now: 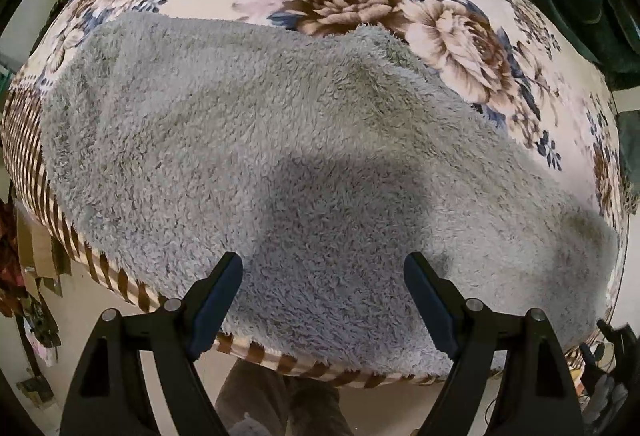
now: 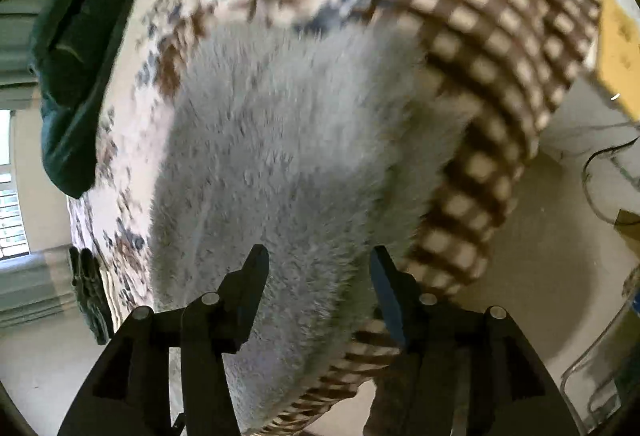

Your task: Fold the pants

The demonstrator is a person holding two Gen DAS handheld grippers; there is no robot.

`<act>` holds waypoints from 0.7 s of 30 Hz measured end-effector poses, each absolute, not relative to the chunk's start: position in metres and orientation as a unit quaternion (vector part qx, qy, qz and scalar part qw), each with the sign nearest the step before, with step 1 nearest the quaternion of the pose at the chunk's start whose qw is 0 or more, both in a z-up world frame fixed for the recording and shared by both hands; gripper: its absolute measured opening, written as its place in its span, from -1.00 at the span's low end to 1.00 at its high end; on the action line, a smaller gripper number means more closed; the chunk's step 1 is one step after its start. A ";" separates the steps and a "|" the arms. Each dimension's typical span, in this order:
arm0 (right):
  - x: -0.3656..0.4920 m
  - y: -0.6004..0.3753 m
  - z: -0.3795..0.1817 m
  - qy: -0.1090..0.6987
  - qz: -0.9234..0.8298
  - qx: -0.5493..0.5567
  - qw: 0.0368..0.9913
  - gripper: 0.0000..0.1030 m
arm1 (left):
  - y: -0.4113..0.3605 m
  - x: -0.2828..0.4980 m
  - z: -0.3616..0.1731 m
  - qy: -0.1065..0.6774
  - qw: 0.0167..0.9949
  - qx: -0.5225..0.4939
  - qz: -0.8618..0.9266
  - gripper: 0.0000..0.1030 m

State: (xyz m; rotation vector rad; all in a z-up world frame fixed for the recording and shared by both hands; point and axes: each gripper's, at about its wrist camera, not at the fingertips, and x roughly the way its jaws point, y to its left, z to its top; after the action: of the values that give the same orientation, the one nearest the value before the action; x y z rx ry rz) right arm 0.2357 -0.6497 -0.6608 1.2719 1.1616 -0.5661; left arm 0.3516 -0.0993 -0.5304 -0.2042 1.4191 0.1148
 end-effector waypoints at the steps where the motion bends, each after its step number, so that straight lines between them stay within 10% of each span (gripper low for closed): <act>1: 0.241 -0.646 -0.671 0.511 -0.252 0.558 0.603 0.02 | -0.099 0.352 -0.530 0.650 0.752 -0.093 0.052 0.59; 3: 0.246 -0.638 -0.674 0.510 -0.270 0.549 0.605 -0.86 | -0.100 0.352 -0.530 0.651 0.752 -0.092 0.052 0.59; 13: 0.220 -0.627 -0.635 0.514 -0.323 0.490 0.625 -0.92 | -0.098 0.351 -0.524 0.648 0.754 -0.096 0.048 0.59; 16: 0.218 -0.633 -0.656 0.532 -0.291 0.520 0.601 -0.80 | -0.095 0.351 -0.523 0.648 0.753 -0.101 0.050 0.59; 21: 0.230 -0.610 -0.636 0.528 -0.262 0.513 0.624 0.15 | -0.075 0.344 -0.521 0.652 0.745 -0.126 0.061 0.59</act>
State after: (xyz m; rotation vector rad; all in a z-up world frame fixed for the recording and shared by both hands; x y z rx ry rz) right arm 0.2302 -0.6101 -0.6356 1.1766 1.2124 -0.6007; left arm 0.3444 -0.0748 -0.5207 -0.2767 1.4281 0.1337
